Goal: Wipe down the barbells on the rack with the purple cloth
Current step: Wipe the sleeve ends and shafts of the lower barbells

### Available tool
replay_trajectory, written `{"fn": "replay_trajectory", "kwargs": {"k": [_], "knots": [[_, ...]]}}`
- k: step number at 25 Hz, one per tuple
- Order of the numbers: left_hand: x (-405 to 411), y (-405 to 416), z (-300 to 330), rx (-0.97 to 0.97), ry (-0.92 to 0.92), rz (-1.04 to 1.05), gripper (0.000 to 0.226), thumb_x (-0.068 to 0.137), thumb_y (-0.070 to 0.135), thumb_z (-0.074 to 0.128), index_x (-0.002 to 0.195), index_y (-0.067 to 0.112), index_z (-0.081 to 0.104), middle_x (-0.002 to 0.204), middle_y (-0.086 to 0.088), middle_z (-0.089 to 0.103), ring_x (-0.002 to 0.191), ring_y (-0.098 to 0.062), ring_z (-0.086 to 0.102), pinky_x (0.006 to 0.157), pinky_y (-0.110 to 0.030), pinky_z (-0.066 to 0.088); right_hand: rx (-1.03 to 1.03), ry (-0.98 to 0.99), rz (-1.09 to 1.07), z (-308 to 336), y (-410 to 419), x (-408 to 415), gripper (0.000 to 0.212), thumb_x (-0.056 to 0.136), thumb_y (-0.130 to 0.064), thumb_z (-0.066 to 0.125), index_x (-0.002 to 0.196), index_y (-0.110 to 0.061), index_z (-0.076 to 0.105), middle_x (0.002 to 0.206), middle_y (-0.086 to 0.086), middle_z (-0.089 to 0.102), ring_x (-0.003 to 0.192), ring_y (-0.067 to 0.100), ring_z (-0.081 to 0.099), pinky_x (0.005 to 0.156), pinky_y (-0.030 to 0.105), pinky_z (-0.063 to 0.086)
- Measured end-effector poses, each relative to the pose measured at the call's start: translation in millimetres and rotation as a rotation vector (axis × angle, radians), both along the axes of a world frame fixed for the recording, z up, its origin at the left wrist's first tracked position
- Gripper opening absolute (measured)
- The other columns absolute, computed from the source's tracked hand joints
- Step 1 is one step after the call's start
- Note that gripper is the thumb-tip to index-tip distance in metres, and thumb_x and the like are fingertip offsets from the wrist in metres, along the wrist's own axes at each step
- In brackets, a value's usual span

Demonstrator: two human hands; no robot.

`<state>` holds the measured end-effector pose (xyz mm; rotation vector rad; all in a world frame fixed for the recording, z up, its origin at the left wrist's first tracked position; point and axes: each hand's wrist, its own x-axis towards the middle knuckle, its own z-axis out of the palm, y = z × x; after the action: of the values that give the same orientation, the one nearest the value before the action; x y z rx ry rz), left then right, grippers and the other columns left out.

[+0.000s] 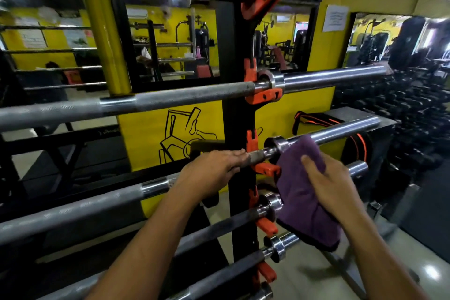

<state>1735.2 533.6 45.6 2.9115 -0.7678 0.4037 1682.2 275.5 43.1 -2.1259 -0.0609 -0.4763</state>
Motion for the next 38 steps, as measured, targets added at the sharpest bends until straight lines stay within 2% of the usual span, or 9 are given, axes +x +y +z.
{"fn": "replay_trajectory", "kwargs": {"k": [4,7,10,14,19,24,27,34,38], "knots": [[-8.9,1.6,-0.8,-0.002,-0.022,-0.042,0.053,0.105,0.027,0.043,0.154,0.037,0.026,0.160,0.021,0.025,0.140,-0.012,0.042,0.107,-0.038,0.046,0.389,-0.062,-0.094,-11.6,18.1,-1.7,0.029,0.102,-0.042,0.052,0.098,-0.019,0.069,0.091,0.012,0.071,0.079,0.026,0.068,0.064,0.032,0.051],[-13.7,6.9,0.7,0.028,-0.013,-0.096,0.058,0.106,0.020,0.041,0.158,0.035,0.018,0.164,0.017,0.016,0.146,-0.011,0.031,0.110,-0.035,0.040,0.498,-0.175,-0.200,-25.1,43.6,-2.6,0.019,0.102,-0.040,0.052,0.095,-0.029,0.067,0.083,-0.010,0.069,0.073,-0.002,0.064,0.063,0.020,0.049],[-20.5,18.7,4.3,0.005,0.014,-0.161,0.060,0.106,0.024,0.042,0.159,0.031,0.015,0.166,0.016,0.009,0.149,-0.006,0.017,0.117,-0.025,0.025,0.367,-0.295,-0.233,-32.0,68.1,-4.8,0.009,0.104,-0.038,0.049,0.102,-0.033,0.057,0.088,-0.008,0.062,0.075,-0.008,0.058,0.061,0.008,0.043],[-39.1,66.1,15.0,-0.027,0.036,-0.181,0.059,0.104,0.033,0.043,0.158,0.036,0.018,0.164,0.024,0.009,0.148,0.001,0.017,0.118,-0.023,0.028,0.212,-0.416,-0.278,-28.4,81.5,-2.1,0.009,0.104,-0.043,0.043,0.106,-0.051,0.046,0.110,0.009,0.055,0.096,0.019,0.056,0.074,0.024,0.044],[-59.7,136.4,11.9,-0.070,0.076,-0.238,0.052,0.102,0.032,0.046,0.152,0.041,0.035,0.159,0.029,0.023,0.140,-0.005,0.040,0.105,-0.037,0.049,0.118,-0.674,-0.366,-11.5,115.4,-9.9,0.037,0.104,-0.050,0.039,0.128,-0.024,0.048,0.115,-0.004,0.052,0.107,0.037,0.056,0.088,0.051,0.049],[-71.2,168.7,-5.2,-0.036,0.016,-0.333,0.081,0.081,-0.002,0.071,0.151,0.026,0.042,0.160,0.011,0.032,0.142,-0.010,0.039,0.105,-0.035,0.049,-0.255,-0.628,-0.046,-57.0,194.9,7.9,0.053,0.103,-0.047,0.043,0.134,-0.007,0.058,0.142,0.008,0.054,0.140,0.032,0.040,0.110,0.066,0.029],[-73.0,177.5,-8.9,-0.026,-0.026,-0.359,0.080,0.084,0.000,0.070,0.151,0.027,0.036,0.160,0.009,0.033,0.143,-0.012,0.039,0.097,-0.038,0.055,-0.413,-0.599,-0.045,-80.6,207.2,23.9,0.052,0.099,-0.051,0.046,0.123,-0.008,0.063,0.130,0.008,0.060,0.136,0.033,0.044,0.115,0.064,0.023],[-99.5,225.6,-7.9,-0.060,-0.039,-0.315,0.072,0.088,0.012,0.069,0.151,0.033,0.040,0.159,0.019,0.031,0.140,-0.004,0.040,0.094,-0.034,0.057,-0.319,-0.495,-0.209,-51.3,158.2,60.4,0.035,0.099,-0.036,0.047,0.099,-0.005,0.063,0.100,0.014,0.061,0.102,0.036,0.055,0.097,0.052,0.041],[-94.7,226.3,-8.8,-0.181,-0.029,-0.329,0.051,0.095,0.025,0.057,0.144,0.035,0.047,0.153,0.021,0.041,0.135,-0.002,0.046,0.092,-0.041,0.058,-0.310,-0.478,-0.211,-48.2,227.7,28.6,0.036,0.089,-0.041,0.051,0.093,-0.008,0.065,0.099,0.011,0.063,0.103,0.033,0.053,0.099,0.053,0.036]]}}
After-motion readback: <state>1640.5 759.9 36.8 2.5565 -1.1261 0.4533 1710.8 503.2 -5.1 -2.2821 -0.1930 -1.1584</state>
